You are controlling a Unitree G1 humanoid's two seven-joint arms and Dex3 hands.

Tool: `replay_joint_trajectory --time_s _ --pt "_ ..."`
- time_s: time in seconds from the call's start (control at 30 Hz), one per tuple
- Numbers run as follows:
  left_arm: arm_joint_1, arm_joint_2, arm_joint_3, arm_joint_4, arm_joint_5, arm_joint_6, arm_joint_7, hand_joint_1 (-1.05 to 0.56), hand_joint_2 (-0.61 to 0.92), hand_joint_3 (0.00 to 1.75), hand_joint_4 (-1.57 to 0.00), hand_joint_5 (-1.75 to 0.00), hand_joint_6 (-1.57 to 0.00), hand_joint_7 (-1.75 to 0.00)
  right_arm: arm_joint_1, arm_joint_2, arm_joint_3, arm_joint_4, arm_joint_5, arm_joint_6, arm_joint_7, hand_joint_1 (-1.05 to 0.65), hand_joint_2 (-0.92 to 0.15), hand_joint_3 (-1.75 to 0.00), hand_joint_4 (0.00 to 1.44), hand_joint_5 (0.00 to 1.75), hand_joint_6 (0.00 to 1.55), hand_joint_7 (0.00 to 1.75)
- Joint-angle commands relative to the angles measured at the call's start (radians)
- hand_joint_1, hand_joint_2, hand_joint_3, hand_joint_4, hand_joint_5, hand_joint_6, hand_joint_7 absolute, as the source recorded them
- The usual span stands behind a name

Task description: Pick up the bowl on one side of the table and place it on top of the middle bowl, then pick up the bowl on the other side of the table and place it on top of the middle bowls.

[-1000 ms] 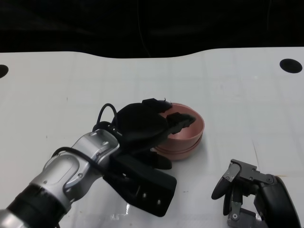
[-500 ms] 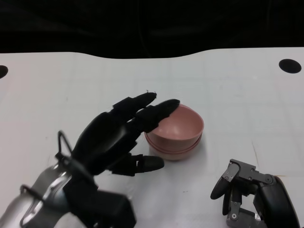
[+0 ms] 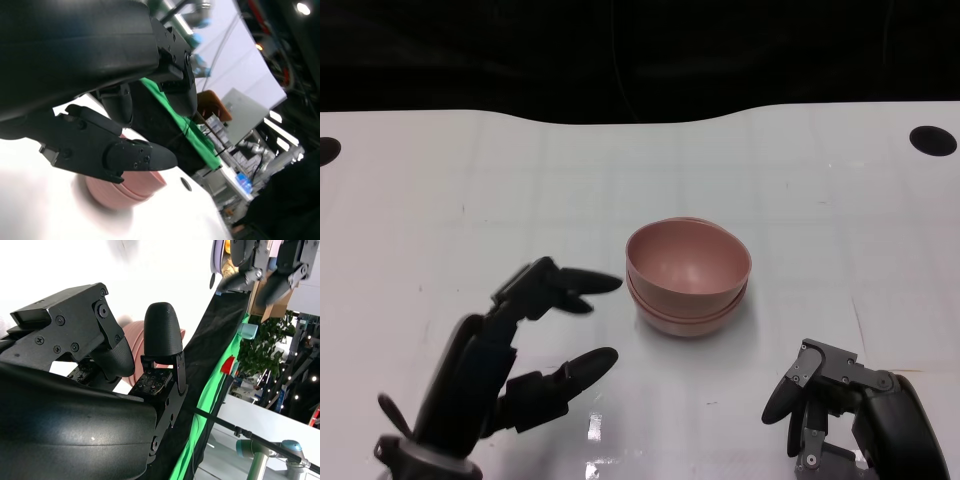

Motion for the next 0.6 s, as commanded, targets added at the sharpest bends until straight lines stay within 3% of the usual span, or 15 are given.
replay_joint_trajectory --time_s 0.03,0.1,0.17,0.4,0.6 --pt "0.058 -0.021 0.011 -0.06 -0.131 0.073 -0.084 -0.16 0.76 0.63 -0.65 -1.42 -0.63 -1.06 0.003 -0.008 -0.009 -0.001 0.002 -0.023 -0.008 -0.01 -0.26 -1.62 0.93 1.75 0.85 1.49" --pt "0.099 -0.035 0.011 -0.112 -0.185 0.14 -0.121 -0.12 0.65 0.87 -0.71 -1.42 -0.67 -1.1 0.002 -0.007 -0.013 0.002 0.009 -0.022 -0.006 0.0 -0.25 -1.64 0.94 1.75 0.86 1.47" --pt "0.132 -0.048 0.019 -0.15 -0.22 0.195 -0.146 -0.11 0.61 0.99 -0.76 -1.41 -0.72 -1.12 0.001 -0.004 -0.015 0.003 0.016 -0.017 -0.004 0.01 -0.24 -1.66 0.94 1.75 0.87 1.46" --pt "0.171 -0.082 0.062 -0.146 -0.309 0.264 -0.238 -0.17 0.57 1.05 -0.79 -1.51 -0.8 -1.14 0.007 -0.004 -0.017 0.011 0.022 -0.029 -0.002 -0.02 -0.22 -1.67 0.95 1.75 0.89 1.44" --pt "0.163 -0.112 0.096 -0.096 -0.318 0.259 -0.297 -0.19 0.51 1.16 -0.81 -1.66 -0.79 -1.3 0.013 -0.006 -0.027 0.011 0.048 -0.038 0.005 -0.01 -0.23 -1.67 0.97 1.72 0.9 1.41"
